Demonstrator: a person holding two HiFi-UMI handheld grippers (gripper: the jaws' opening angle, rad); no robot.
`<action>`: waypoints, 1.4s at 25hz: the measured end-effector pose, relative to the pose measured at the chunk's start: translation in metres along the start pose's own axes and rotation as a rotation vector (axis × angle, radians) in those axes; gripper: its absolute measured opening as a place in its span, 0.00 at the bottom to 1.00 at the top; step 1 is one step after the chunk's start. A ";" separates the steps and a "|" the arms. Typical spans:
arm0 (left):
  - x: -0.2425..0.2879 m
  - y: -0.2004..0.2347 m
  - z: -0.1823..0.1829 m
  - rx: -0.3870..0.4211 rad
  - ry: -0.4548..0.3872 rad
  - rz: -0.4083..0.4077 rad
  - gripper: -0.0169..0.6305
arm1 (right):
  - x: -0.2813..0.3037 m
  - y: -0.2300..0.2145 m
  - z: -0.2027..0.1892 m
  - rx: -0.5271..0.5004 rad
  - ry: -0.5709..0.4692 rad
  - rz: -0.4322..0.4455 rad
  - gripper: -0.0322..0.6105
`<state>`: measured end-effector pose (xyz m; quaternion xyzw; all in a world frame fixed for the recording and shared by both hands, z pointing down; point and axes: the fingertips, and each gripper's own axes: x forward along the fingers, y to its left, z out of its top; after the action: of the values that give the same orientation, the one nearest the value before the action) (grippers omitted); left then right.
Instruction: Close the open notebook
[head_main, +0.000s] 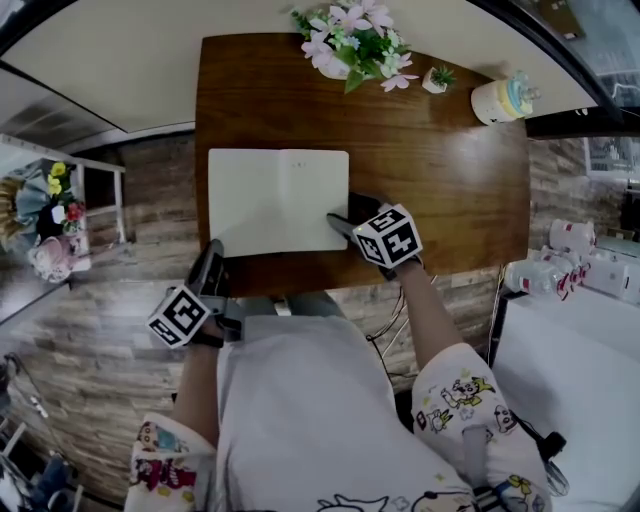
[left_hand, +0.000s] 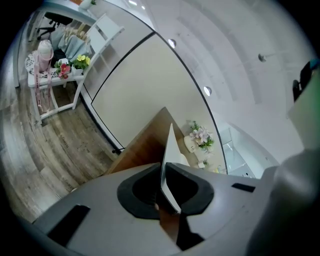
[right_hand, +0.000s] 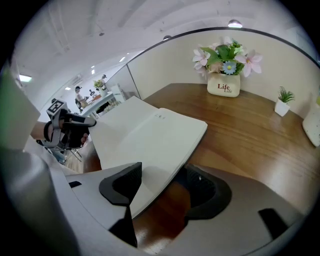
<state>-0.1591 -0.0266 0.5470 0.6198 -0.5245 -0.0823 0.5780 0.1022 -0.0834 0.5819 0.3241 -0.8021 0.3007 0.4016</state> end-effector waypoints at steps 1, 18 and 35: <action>-0.001 -0.002 0.000 0.006 0.002 0.001 0.07 | 0.000 0.000 0.000 -0.001 -0.010 0.002 0.47; -0.010 -0.056 -0.002 0.212 0.042 -0.050 0.05 | -0.055 -0.002 0.017 0.081 -0.255 -0.069 0.35; -0.004 -0.126 -0.034 0.494 0.131 -0.149 0.06 | -0.137 0.002 0.029 0.146 -0.500 -0.148 0.15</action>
<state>-0.0670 -0.0298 0.4541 0.7830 -0.4429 0.0462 0.4344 0.1516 -0.0651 0.4519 0.4742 -0.8266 0.2382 0.1874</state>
